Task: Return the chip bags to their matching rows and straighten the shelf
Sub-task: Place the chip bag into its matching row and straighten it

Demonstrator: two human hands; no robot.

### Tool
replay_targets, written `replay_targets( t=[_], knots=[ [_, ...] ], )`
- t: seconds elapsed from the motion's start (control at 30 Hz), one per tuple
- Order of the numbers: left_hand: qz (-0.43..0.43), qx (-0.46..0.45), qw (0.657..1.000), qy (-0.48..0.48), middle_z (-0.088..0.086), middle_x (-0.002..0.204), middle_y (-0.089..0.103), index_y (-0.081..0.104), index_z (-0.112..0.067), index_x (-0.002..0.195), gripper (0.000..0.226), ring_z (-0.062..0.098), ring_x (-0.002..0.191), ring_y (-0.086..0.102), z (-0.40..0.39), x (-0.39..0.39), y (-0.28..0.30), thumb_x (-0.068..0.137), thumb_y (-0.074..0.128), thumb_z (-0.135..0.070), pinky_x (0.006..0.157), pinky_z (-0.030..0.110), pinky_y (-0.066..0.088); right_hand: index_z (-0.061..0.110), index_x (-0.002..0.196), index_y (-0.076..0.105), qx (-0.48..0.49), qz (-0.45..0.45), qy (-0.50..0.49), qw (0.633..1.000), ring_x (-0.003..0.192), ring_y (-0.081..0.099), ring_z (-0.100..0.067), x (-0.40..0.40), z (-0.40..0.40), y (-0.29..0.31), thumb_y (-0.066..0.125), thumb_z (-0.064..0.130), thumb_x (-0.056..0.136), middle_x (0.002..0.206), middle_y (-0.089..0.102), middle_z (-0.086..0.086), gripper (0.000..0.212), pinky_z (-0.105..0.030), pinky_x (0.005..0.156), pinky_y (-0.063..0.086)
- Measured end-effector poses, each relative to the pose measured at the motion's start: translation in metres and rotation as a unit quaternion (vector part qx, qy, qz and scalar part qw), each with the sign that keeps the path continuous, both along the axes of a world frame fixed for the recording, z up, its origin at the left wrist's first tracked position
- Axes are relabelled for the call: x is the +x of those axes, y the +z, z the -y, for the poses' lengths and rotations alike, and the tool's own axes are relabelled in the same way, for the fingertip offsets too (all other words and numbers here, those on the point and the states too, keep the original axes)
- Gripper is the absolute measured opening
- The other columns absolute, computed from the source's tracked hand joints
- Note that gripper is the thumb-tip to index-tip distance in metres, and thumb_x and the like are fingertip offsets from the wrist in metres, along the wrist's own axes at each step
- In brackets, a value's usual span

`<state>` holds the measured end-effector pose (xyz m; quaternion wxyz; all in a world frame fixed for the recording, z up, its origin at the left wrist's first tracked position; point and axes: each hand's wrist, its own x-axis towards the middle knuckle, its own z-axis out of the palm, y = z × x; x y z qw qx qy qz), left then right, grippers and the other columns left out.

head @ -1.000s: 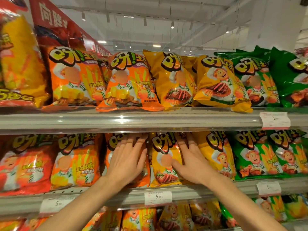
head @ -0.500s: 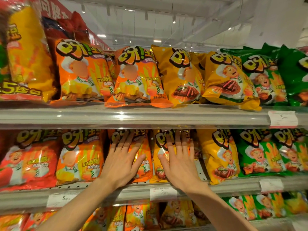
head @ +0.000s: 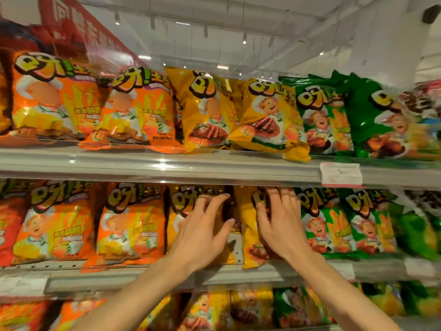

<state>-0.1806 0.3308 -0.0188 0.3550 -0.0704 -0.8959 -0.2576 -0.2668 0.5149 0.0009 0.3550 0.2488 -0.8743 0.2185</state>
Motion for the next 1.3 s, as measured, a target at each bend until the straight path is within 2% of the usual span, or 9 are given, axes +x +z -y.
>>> replay_targets(
  t=[0.2, 0.43, 0.5, 0.6, 0.83, 0.9, 1.0, 1.2, 1.3],
  knots=[
    [0.168, 0.026, 0.984, 0.046, 0.014, 0.148, 0.035, 0.010, -0.046, 0.149, 0.077, 0.034, 0.131, 0.048, -0.057, -0.041, 0.002, 0.087, 0.049, -0.071, 0.104, 0.040, 0.044, 0.011, 0.142, 0.041, 0.021, 0.125, 0.024, 0.992, 0.128, 0.041, -0.034, -0.028, -0.056, 0.002, 0.055, 0.037, 0.096, 0.135, 0.045, -0.016, 0.055, -0.042, 0.101, 0.040],
    [0.186, 0.015, 0.980, 0.074, 0.015, 0.134, 0.049, 0.014, -0.034, 0.151, 0.091, 0.032, 0.118, 0.053, -0.068, -0.059, 0.003, 0.080, 0.046, -0.082, 0.095, 0.042, 0.047, 0.030, 0.156, 0.000, 0.101, 0.331, 0.111, 0.932, 0.143, 0.030, -0.029, -0.050, -0.077, 0.011, 0.056, 0.078, 0.072, 0.159, 0.023, -0.006, 0.112, -0.044, 0.115, 0.032],
    [0.188, 0.003, 0.980, 0.073, 0.015, 0.128, 0.052, 0.016, -0.034, 0.151, 0.087, 0.032, 0.112, 0.055, -0.067, -0.060, 0.002, 0.083, 0.046, -0.079, 0.090, 0.041, 0.048, 0.033, 0.156, -0.006, 0.092, 0.338, 0.134, 0.927, 0.145, 0.028, -0.026, -0.055, -0.079, 0.010, 0.062, 0.074, 0.073, 0.161, 0.021, -0.004, 0.115, -0.043, 0.115, 0.031],
    [0.189, 0.042, 0.981, 0.034, 0.010, 0.146, 0.040, 0.012, -0.037, 0.154, 0.085, 0.029, 0.132, 0.042, -0.062, -0.059, 0.006, 0.087, 0.054, -0.068, 0.106, 0.041, 0.040, 0.038, 0.154, -0.013, 0.084, 0.352, 0.173, 0.916, 0.148, 0.020, -0.016, -0.060, -0.079, 0.011, 0.075, 0.063, 0.072, 0.164, 0.012, 0.004, 0.122, -0.038, 0.117, 0.028],
    [0.196, 0.128, 0.972, -0.025, 0.025, 0.132, 0.053, 0.015, -0.038, 0.154, 0.088, 0.041, 0.126, 0.049, -0.039, -0.047, 0.013, 0.085, 0.067, -0.051, 0.102, 0.046, 0.046, 0.050, 0.150, -0.007, 0.018, 0.372, 0.251, 0.893, 0.129, 0.030, 0.005, -0.059, -0.066, 0.007, 0.088, 0.058, 0.060, 0.149, 0.022, 0.022, 0.131, -0.005, 0.092, 0.028],
    [0.190, 0.146, 0.970, -0.049, 0.002, 0.135, 0.054, 0.018, -0.041, 0.150, 0.095, 0.025, 0.129, 0.050, -0.037, -0.047, 0.014, 0.075, 0.073, -0.058, 0.098, 0.031, 0.045, 0.049, 0.150, -0.004, -0.006, 0.368, 0.261, 0.893, 0.116, 0.034, 0.013, -0.057, -0.059, 0.001, 0.090, 0.051, 0.061, 0.140, 0.025, 0.023, 0.129, 0.006, 0.082, 0.029],
    [0.182, 0.142, 0.972, -0.051, -0.016, 0.126, 0.050, 0.023, -0.037, 0.148, 0.101, 0.009, 0.118, 0.051, -0.037, -0.051, 0.017, 0.068, 0.085, -0.047, 0.088, 0.013, 0.041, 0.047, 0.152, 0.000, -0.029, 0.341, 0.235, 0.910, 0.131, 0.028, 0.001, -0.052, -0.055, -0.002, 0.089, 0.055, 0.058, 0.151, 0.021, 0.016, 0.129, -0.010, 0.099, 0.026],
    [0.214, 0.159, 0.963, -0.032, -0.012, 0.121, 0.053, 0.044, -0.024, 0.128, 0.076, 0.012, 0.115, 0.053, -0.040, -0.064, 0.022, 0.069, 0.089, -0.038, 0.091, 0.026, 0.046, 0.042, 0.154, -0.007, -0.007, 0.327, 0.163, 0.931, 0.149, 0.010, -0.015, -0.050, -0.059, -0.001, 0.083, 0.070, 0.054, 0.162, 0.003, 0.003, 0.138, -0.024, 0.105, 0.023],
    [0.211, 0.154, 0.964, -0.052, -0.013, 0.128, 0.046, 0.034, -0.025, 0.144, 0.088, 0.013, 0.126, 0.046, -0.045, -0.065, 0.018, 0.074, 0.086, -0.034, 0.097, 0.023, 0.038, 0.043, 0.153, -0.011, 0.012, 0.329, 0.131, 0.935, 0.151, 0.008, -0.021, -0.048, -0.058, -0.005, 0.081, 0.070, 0.057, 0.165, -0.005, -0.003, 0.136, -0.033, 0.114, 0.025]
  ],
)
